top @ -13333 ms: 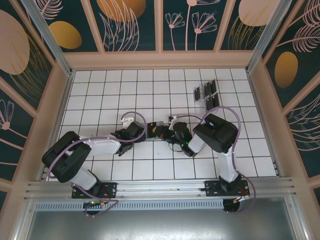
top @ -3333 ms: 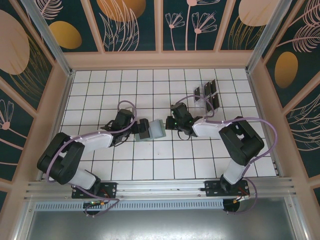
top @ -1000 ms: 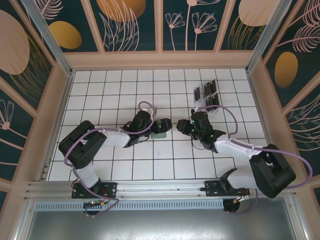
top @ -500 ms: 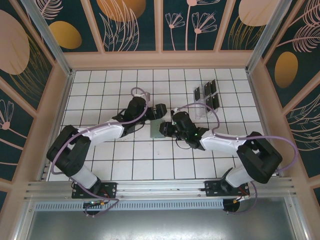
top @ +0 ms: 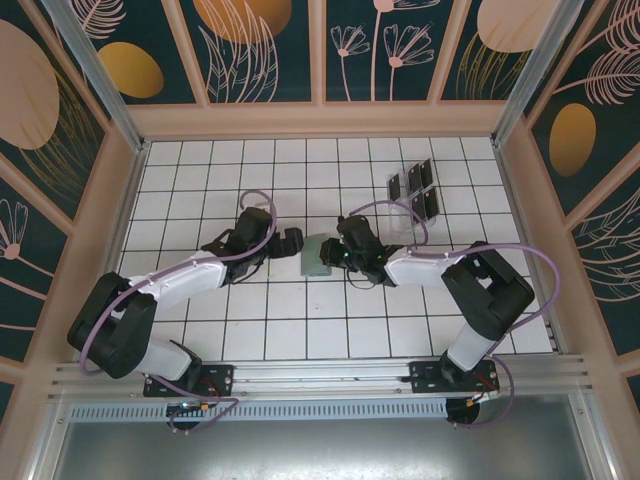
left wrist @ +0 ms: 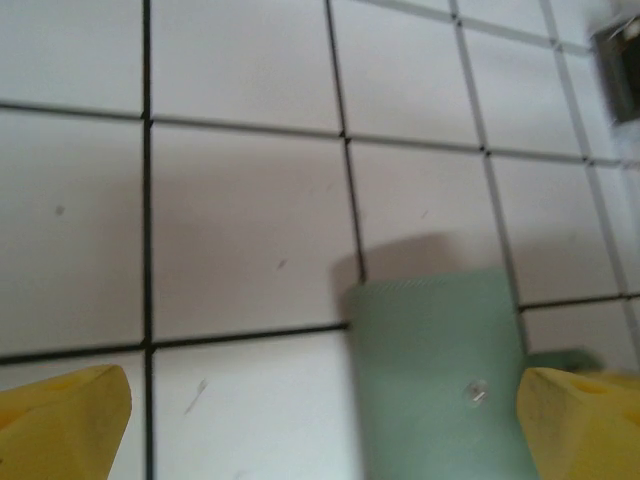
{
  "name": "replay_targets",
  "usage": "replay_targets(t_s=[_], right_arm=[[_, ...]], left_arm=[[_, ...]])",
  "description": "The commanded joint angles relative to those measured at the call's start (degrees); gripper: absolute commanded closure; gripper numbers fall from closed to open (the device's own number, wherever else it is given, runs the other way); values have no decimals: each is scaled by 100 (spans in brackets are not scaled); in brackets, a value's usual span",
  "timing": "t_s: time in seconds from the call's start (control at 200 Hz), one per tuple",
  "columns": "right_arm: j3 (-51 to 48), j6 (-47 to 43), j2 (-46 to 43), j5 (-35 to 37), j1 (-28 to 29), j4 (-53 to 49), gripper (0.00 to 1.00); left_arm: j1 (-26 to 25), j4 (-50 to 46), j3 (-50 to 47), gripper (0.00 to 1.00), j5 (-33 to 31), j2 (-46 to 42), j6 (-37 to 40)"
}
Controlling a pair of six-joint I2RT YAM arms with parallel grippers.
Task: Put the credit cards into the card holder
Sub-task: Close the card holder at the center of the table.
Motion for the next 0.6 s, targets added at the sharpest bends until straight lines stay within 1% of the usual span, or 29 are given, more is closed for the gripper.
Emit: replay_targets(t_s=[0.0, 0.09, 0.26, 0.48, 0.596], right_arm=[[84, -148, 142, 25, -116, 162, 89], [84, -146, 210, 5, -156, 210, 90], [74, -124, 329, -39, -178, 262, 90], [70, -124, 426, -65, -199, 300, 90], [40, -122, 439, -90, -218, 324, 90]], left_arm=[[-19, -155, -165, 1, 160, -101, 349], [-35, -57, -236, 1, 347, -18, 404], [-178, 185, -345, 2, 463, 133, 440], [-509, 293, -401, 2, 308, 362, 413], [-569, 358, -446, 1, 180, 481, 378]])
